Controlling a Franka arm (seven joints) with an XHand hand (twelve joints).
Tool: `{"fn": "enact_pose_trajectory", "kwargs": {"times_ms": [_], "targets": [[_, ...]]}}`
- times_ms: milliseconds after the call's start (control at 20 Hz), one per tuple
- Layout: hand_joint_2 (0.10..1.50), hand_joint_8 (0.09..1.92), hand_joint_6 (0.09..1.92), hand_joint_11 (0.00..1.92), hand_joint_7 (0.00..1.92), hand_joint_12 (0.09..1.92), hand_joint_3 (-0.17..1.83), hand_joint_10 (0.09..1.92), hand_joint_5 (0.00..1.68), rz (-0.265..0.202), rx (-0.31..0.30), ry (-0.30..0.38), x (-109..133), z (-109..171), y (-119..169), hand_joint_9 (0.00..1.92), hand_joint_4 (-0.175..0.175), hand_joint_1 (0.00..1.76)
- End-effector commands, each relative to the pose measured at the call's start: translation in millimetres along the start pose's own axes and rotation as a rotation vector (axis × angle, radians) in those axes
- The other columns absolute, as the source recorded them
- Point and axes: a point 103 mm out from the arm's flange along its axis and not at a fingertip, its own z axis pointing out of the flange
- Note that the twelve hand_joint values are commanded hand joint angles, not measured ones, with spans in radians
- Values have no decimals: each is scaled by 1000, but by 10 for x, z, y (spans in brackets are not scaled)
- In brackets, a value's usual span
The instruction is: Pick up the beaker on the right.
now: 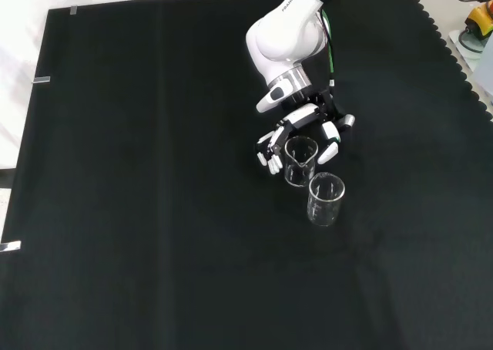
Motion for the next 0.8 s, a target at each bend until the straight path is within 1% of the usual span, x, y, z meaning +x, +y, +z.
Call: {"fn": "enact_pose_trajectory", "kwargs": {"times_ms": [50,150,250,300,350,400,450,500,550,600,650,700,800], "targets": [[403,710,1084,118,706,1346,1095,600,641,22,-31,19,-14,9,14,705,-21,1102],[426,705,1093,175,792,1334,1088,590,699,33,-36,11,-24,5,17,769,-12,1154],[444,706,1074,213,847,1323,1084,574,764,40,-43,0,-30,-5,19,811,5,1194],[540,715,1080,238,878,1320,971,579,868,43,-47,-8,-31,-13,19,829,-37,1182],[614,723,1066,288,919,1298,873,596,956,45,-53,-15,-30,-18,22,859,-93,1179],[739,809,1035,352,970,1265,662,616,990,47,-62,-24,-29,-28,20,890,-132,1212],[841,864,997,419,1010,1221,473,633,1010,47,-67,-28,-26,-38,19,924,-154,1240],[904,881,961,481,1042,1181,348,645,1026,46,-73,-35,-21,-49,18,960,-166,1259],[869,825,952,546,1104,1144,393,643,1057,44,-78,-39,-15,-59,18,1005,-95,1264],[830,728,933,608,1203,1114,431,705,1101,42,-82,-44,-7,-70,20,1017,-102,1316],[788,638,907,666,1290,1087,475,742,1138,39,-84,-45,1,-80,24,1034,-125,1359],[746,568,881,716,1354,1062,524,749,1168,36,-88,-50,12,-91,27,1060,-147,1387],[685,463,828,792,1436,1018,595,721,1212,28,-90,-55,35,-112,37,1113,-169,1413]]}}
